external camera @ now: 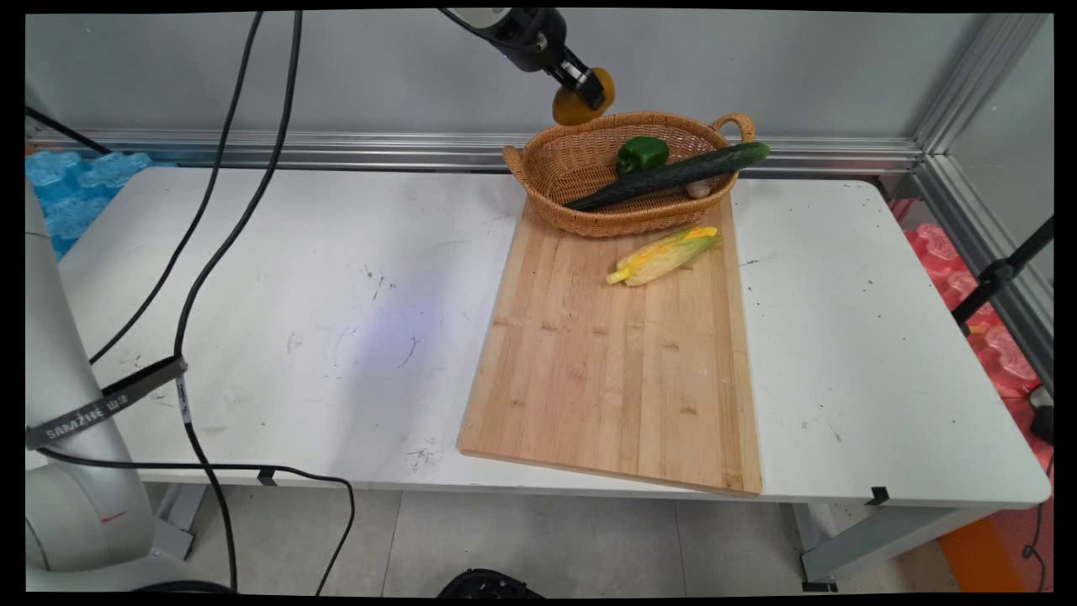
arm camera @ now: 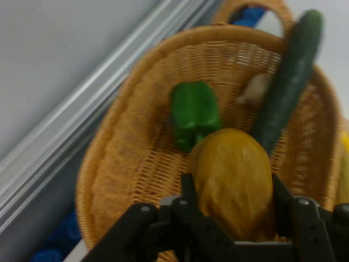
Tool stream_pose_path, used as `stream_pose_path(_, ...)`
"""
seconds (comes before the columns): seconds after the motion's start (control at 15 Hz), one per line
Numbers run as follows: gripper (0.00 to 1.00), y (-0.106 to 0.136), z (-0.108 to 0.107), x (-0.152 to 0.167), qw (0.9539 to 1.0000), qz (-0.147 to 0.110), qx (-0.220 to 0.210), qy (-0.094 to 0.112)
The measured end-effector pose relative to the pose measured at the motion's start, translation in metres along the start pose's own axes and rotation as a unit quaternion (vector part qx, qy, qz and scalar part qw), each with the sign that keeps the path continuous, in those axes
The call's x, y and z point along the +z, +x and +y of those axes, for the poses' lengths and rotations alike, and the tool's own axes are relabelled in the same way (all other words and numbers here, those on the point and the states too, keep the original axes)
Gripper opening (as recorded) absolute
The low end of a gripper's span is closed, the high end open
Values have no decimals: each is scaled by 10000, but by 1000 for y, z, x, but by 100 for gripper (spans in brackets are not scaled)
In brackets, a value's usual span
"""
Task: Place the picked object in the vegetable basket
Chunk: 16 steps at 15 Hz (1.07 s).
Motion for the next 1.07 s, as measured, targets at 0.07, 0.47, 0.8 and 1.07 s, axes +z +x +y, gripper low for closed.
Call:
stream_pose_path(0.07,0,-1,-5,5,9999,-8,-92,52)
stream_pose_path(0.47,0,-7,-27,53,9984,-119,-554,84)
stream_pose_path(0.8,0,-13,-34,101,9957,-264,-882,-45)
stream_pose_path(1.07,0,-23,-39,135,9926,-441,-1128,-76)
